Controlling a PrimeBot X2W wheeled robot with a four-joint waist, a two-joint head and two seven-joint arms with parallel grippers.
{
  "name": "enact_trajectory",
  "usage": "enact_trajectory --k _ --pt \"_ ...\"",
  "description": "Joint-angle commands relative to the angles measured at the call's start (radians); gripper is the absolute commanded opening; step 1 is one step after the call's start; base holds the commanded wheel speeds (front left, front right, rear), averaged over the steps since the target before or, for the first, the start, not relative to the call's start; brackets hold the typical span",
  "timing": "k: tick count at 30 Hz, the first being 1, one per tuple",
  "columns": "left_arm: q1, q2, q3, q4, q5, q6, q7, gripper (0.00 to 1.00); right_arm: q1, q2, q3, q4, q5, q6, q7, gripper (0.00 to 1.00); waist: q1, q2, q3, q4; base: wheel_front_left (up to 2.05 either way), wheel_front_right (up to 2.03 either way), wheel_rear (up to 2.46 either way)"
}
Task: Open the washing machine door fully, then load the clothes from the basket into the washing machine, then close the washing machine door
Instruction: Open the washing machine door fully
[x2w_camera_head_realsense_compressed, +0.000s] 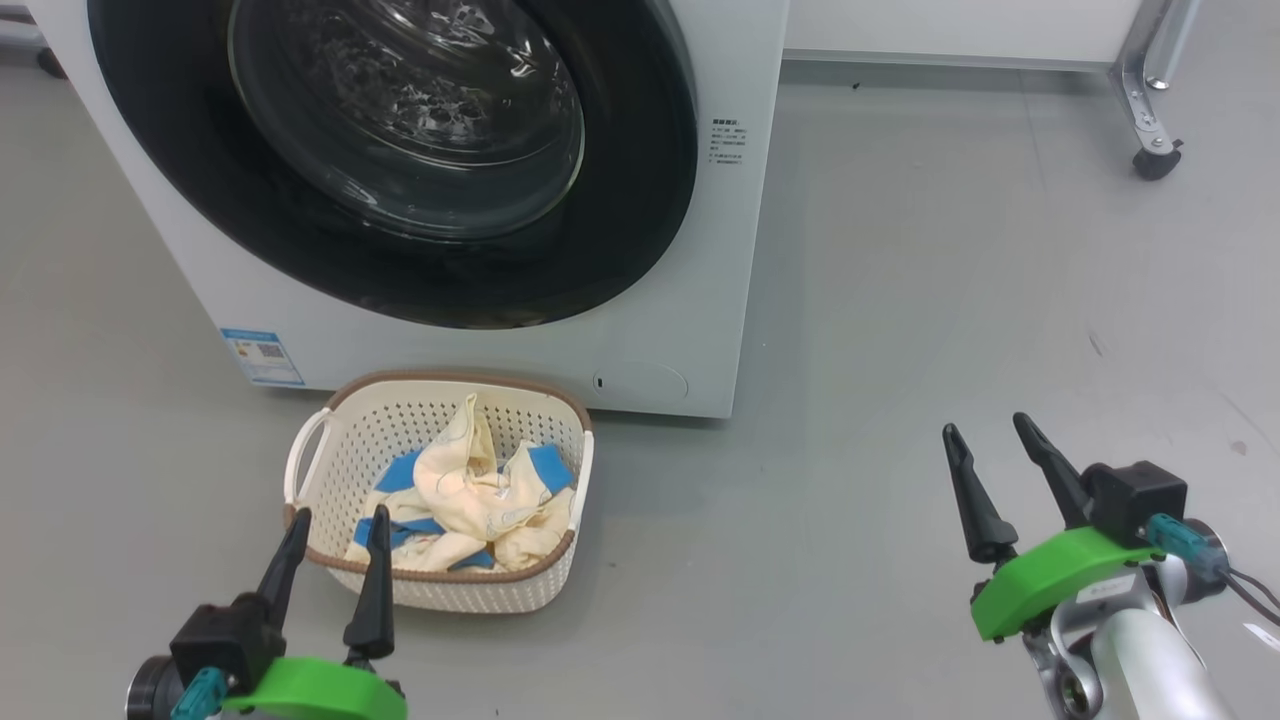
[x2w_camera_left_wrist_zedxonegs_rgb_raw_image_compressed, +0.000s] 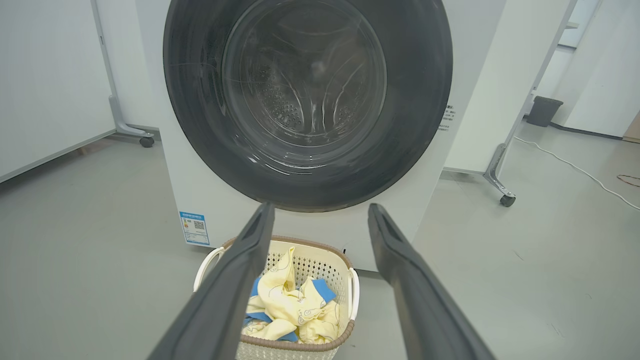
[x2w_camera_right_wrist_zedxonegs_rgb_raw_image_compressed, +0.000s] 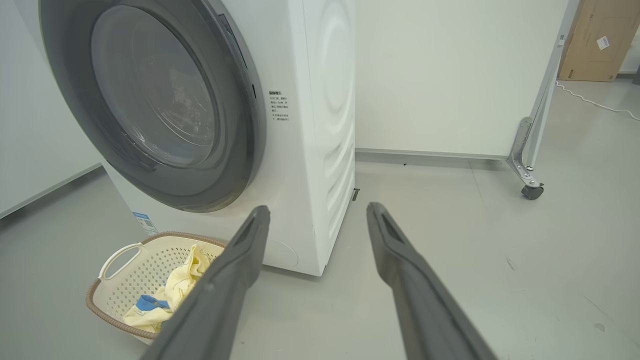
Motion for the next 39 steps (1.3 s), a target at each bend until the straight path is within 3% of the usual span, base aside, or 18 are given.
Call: enact_trajectory --k 1,9,10,15,20,24,26,31,35,39 --pt "-0.04 0.007 0.037 -0.032 0.005 0.0 -0.014 1.0 -0.05 -0.006 0.022 -0.036 0.006 -0.003 -0.011 1.0 0.0 0.0 0.001 0.0 0.0 0.0 0.0" --pt "-0.041 0.008 0.036 -0.035 0.003 0.0 -0.014 1.0 -0.05 -0.006 0.025 -0.041 0.015 -0.003 -0.011 1.0 0.0 0.0 0.009 0.001 0.0 0.0 0.0" --pt "-0.043 0.009 0.034 -0.035 0.002 0.0 -0.014 1.0 -0.052 -0.006 0.029 -0.04 0.026 -0.003 -0.011 0.0 0.0 0.0 0.011 0.001 0.0 0.0 0.0" --pt "-0.046 0.011 0.032 -0.036 -0.001 0.0 -0.014 1.0 -0.055 -0.006 0.038 -0.053 0.087 -0.003 -0.011 0.0 0.0 0.0 0.016 0.004 0.0 0.0 0.0" --pt "-0.049 0.011 0.029 -0.037 -0.003 0.0 -0.014 1.0 -0.057 -0.006 0.048 -0.047 0.218 -0.003 -0.011 0.0 0.0 0.0 0.022 0.007 0.0 0.0 0.0" --pt "-0.055 0.013 0.026 -0.039 -0.006 0.0 -0.014 1.0 -0.067 -0.006 0.052 -0.021 0.414 -0.003 -0.011 0.0 0.0 0.0 0.033 0.012 0.0 0.0 0.0" --pt "-0.063 0.016 0.022 -0.041 -0.01 0.0 -0.014 1.0 -0.09 -0.006 0.091 -0.005 0.661 -0.003 -0.011 0.0 0.0 0.0 0.052 0.019 0.0 0.0 0.0" --pt "-0.083 0.018 0.012 -0.05 -0.016 0.0 -0.014 1.0 -0.141 -0.006 0.129 -0.003 0.935 -0.003 -0.011 0.0 0.0 0.0 0.094 0.031 0.0 0.0 0.0" --pt "-0.102 0.019 -0.005 -0.055 -0.022 0.0 -0.014 1.0 -0.2 -0.006 0.133 0.002 1.082 -0.003 -0.001 0.0 0.0 0.0 0.126 0.045 0.0 0.0 0.0" --pt "-0.119 0.021 -0.019 -0.057 -0.029 0.0 -0.014 1.0 -0.272 -0.007 0.099 0.019 1.124 -0.003 0.046 0.0 0.0 0.0 0.157 0.058 0.0 0.0 0.0"
